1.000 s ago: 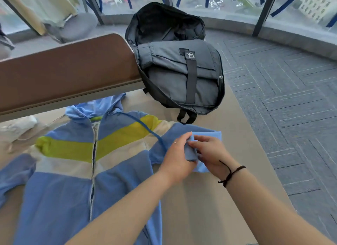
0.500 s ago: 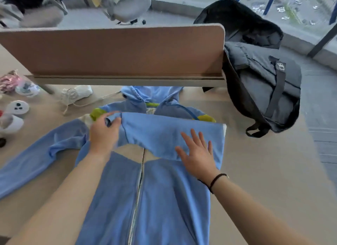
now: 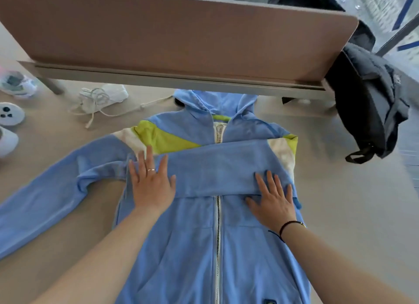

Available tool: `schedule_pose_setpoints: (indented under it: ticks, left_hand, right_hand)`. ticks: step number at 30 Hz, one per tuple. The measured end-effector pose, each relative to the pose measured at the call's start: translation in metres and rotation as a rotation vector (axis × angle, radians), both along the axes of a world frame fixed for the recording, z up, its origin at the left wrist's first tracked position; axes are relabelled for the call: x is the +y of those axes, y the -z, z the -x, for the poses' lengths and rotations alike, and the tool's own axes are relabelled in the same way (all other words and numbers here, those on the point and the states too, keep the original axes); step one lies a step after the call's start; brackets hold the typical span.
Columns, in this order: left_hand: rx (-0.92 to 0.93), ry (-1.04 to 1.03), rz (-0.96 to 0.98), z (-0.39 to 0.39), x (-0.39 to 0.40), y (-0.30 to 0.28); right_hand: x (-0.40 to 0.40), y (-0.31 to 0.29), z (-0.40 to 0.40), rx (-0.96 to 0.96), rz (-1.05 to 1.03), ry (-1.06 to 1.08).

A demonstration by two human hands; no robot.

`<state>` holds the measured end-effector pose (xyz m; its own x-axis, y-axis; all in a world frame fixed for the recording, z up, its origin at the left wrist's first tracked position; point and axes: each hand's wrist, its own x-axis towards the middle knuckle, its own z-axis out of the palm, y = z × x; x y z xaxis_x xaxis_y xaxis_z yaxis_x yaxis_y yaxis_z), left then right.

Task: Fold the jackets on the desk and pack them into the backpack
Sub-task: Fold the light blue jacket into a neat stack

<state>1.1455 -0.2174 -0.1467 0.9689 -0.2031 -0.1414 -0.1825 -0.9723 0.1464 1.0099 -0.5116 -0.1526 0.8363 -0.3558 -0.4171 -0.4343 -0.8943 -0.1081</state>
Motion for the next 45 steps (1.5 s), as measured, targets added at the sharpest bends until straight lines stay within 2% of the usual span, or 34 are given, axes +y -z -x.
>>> schedule_pose_setpoints:
  ticks: [4,9,11,18,23,25,28,37,40,42,45]
  left_hand:
    - [0.085,0.164,-0.003,0.005,-0.016,0.013]
    - [0.143,0.23,0.056,0.017,-0.037,0.023]
    - [0.122,0.273,0.062,0.021,-0.048,0.024]
    - [0.159,0.365,0.069,0.024,-0.099,0.012]
    - [0.217,0.315,0.077,0.02,-0.119,0.013]
    - [0.253,0.268,0.042,0.02,-0.116,0.019]
    - [0.226,0.281,-0.084,0.023,-0.099,0.029]
    - [0.111,0.199,-0.066,0.013,-0.062,0.044]
    - [0.135,0.168,-0.074,0.015,-0.068,0.042]
    - [0.133,0.128,-0.014,0.021,-0.075,0.036]
    - [0.108,0.219,0.075,0.037,-0.092,0.026]
  right_hand:
    - [0.003,-0.001,0.0,-0.065,-0.008,0.079]
    - [-0.01,-0.003,0.008,-0.237,-0.014,0.508]
    - [-0.026,-0.003,0.015,-0.232,-0.016,0.58]
    - [-0.064,0.003,0.019,-0.13,0.007,0.461]
    - [-0.067,0.006,0.019,-0.231,-0.062,0.453]
    - [-0.071,0.009,0.024,-0.268,-0.028,0.43]
    - [-0.082,0.016,0.031,-0.207,-0.002,0.403]
    - [-0.106,0.018,0.031,-0.232,0.147,0.199]
    - [-0.101,0.019,0.03,-0.2,0.046,0.104]
    - [-0.091,0.023,0.031,-0.23,-0.008,0.039]
    - [-0.078,0.026,0.028,-0.241,-0.039,0.049]
